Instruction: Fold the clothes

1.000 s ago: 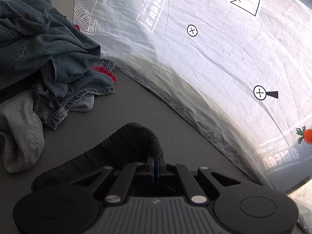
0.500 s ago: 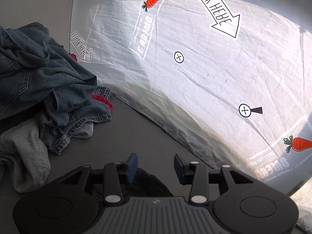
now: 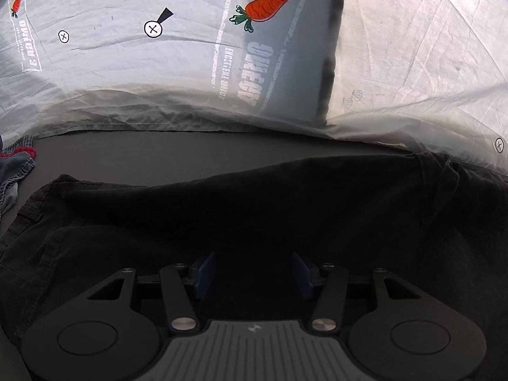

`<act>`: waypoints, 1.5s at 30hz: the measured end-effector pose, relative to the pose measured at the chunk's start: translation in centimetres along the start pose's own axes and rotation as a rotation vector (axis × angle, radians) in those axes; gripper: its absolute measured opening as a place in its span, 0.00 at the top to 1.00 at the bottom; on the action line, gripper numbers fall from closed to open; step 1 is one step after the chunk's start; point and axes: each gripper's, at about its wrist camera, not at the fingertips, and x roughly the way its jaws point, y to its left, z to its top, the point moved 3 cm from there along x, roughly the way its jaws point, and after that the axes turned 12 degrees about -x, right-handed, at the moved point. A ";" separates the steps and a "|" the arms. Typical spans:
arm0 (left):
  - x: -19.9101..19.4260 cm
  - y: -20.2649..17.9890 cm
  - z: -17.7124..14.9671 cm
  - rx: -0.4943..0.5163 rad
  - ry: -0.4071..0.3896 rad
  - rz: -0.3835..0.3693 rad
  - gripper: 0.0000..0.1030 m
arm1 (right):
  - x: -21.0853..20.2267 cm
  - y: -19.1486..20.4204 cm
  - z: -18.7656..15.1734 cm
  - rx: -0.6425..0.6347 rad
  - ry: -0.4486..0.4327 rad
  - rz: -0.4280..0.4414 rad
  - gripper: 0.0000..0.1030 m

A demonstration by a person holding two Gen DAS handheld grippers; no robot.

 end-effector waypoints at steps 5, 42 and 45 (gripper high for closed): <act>1.2 0.5 -0.5 -0.010 -0.003 0.003 0.41 | -0.2 0.3 0.5 -0.002 -0.068 -0.135 0.65; 1.2 -0.1 -0.4 -0.007 -0.076 -0.004 0.31 | -4.1 8.0 -0.3 -0.277 -0.067 0.102 0.95; 1.1 -0.1 -0.4 -0.006 -0.076 -0.004 0.31 | -4.2 15.6 -1.2 -0.360 -0.060 0.351 0.94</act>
